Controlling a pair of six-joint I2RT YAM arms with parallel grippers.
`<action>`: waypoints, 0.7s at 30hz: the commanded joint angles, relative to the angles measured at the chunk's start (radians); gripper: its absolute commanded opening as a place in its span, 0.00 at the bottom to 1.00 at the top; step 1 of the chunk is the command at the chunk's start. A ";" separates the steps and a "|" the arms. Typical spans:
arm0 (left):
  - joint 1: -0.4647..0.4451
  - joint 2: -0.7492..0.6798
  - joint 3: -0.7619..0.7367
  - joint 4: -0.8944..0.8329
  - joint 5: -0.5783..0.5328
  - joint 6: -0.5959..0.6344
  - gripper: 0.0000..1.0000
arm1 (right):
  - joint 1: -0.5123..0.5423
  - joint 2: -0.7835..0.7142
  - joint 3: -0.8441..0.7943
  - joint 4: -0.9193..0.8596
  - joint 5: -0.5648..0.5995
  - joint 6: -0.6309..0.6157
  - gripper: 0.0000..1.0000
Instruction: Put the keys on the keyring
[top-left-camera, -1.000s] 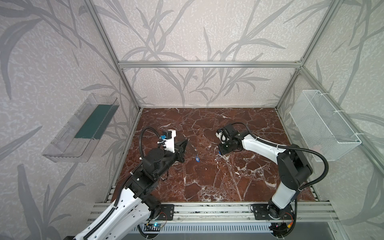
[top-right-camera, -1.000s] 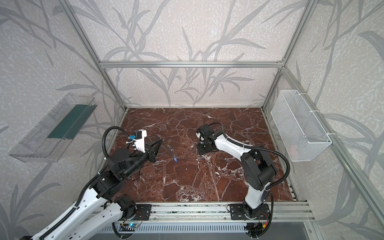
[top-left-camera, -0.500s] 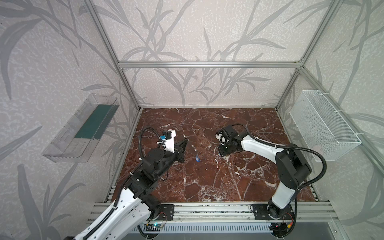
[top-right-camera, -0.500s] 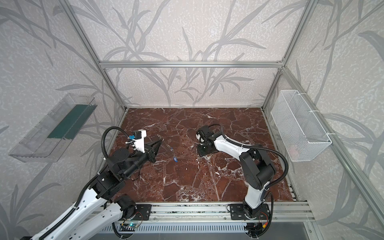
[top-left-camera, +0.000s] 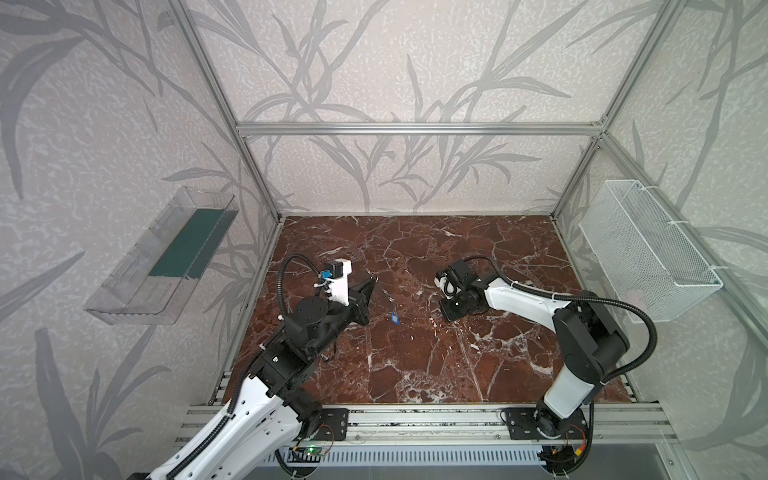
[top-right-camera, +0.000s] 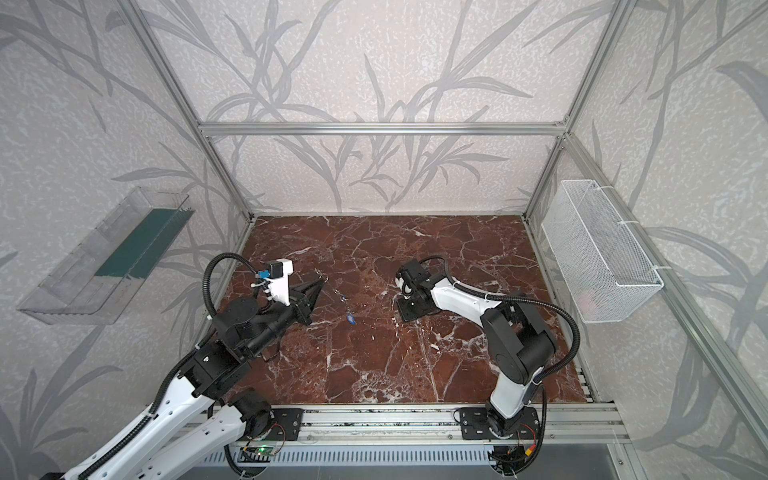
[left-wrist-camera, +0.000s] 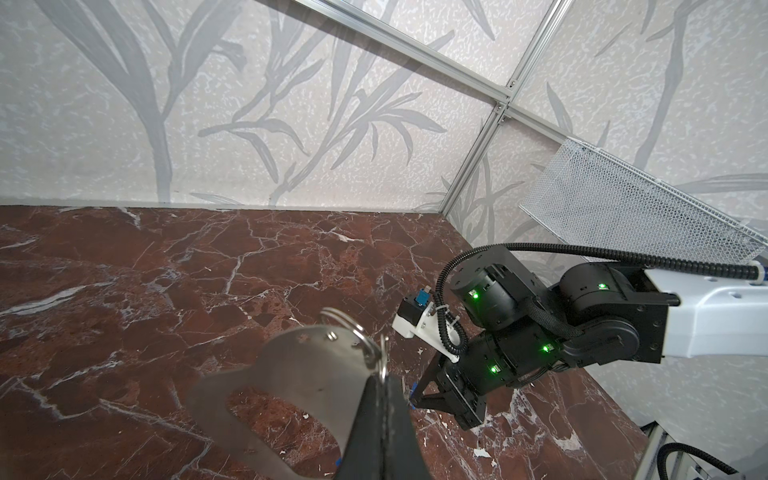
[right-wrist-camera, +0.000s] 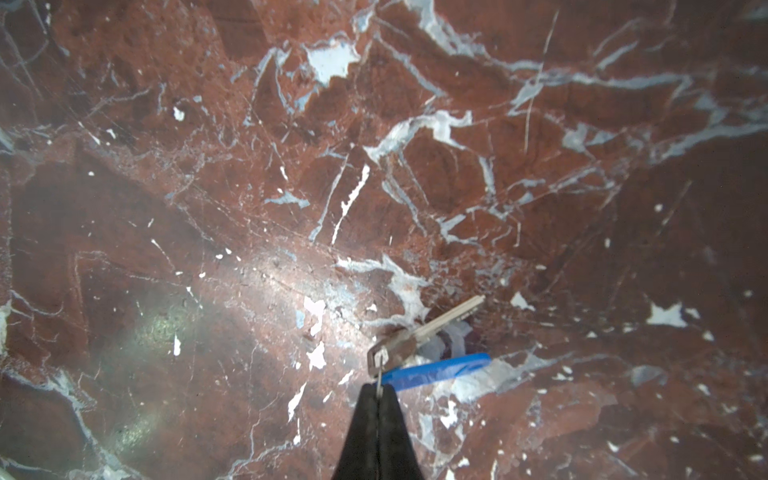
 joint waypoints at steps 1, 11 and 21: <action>0.000 -0.009 -0.005 0.033 -0.003 -0.001 0.00 | 0.006 -0.064 -0.038 0.018 -0.009 0.027 0.00; 0.001 -0.010 -0.004 0.035 0.000 -0.002 0.00 | 0.013 -0.163 -0.218 0.086 -0.030 0.092 0.00; 0.000 -0.006 -0.003 0.036 0.004 -0.002 0.00 | 0.016 -0.205 -0.313 0.081 -0.055 0.126 0.00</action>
